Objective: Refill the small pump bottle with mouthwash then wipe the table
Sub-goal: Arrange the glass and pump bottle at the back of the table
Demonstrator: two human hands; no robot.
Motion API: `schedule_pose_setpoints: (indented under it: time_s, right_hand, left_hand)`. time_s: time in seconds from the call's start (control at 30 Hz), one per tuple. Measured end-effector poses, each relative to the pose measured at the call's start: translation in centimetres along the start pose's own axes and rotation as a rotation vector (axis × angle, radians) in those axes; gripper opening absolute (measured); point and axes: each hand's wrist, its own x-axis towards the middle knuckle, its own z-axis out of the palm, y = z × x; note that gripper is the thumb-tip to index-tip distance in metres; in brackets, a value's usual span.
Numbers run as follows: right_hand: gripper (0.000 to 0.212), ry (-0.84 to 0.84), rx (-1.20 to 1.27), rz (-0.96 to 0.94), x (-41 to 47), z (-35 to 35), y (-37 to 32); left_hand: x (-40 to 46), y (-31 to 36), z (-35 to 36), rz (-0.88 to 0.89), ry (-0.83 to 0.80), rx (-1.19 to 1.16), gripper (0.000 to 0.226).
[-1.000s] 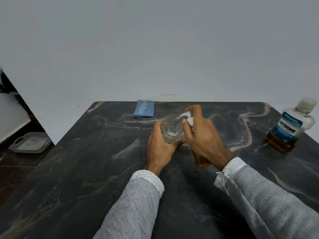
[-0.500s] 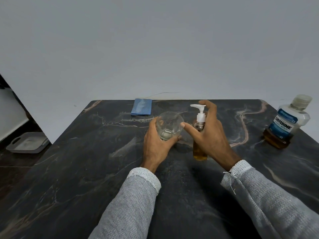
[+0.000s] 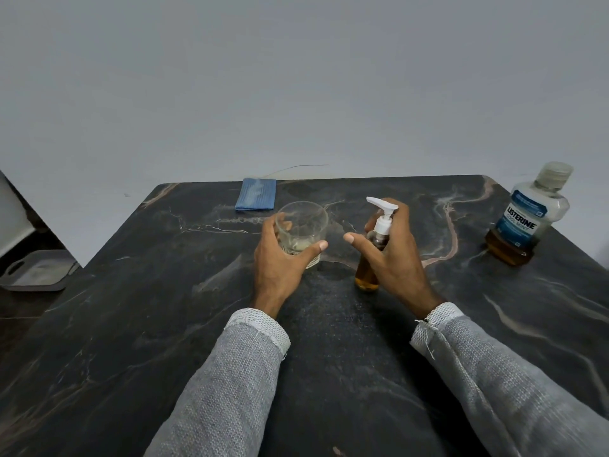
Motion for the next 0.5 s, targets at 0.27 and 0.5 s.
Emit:
schedule_pose_setpoints:
  time_s: [0.27, 0.5]
  right_hand:
    - [0.067, -0.061, -0.117, 0.017, -1.4, -0.7, -0.6]
    - [0.066, -0.096, -0.242, 0.135, -3.0, -1.8, -0.5]
  left_hand:
    - [0.1, -0.3, 0.1, 0.0, 0.001, 0.032, 0.09]
    - [0.0, -0.1, 0.1, -0.008, 0.0, 0.036, 0.091]
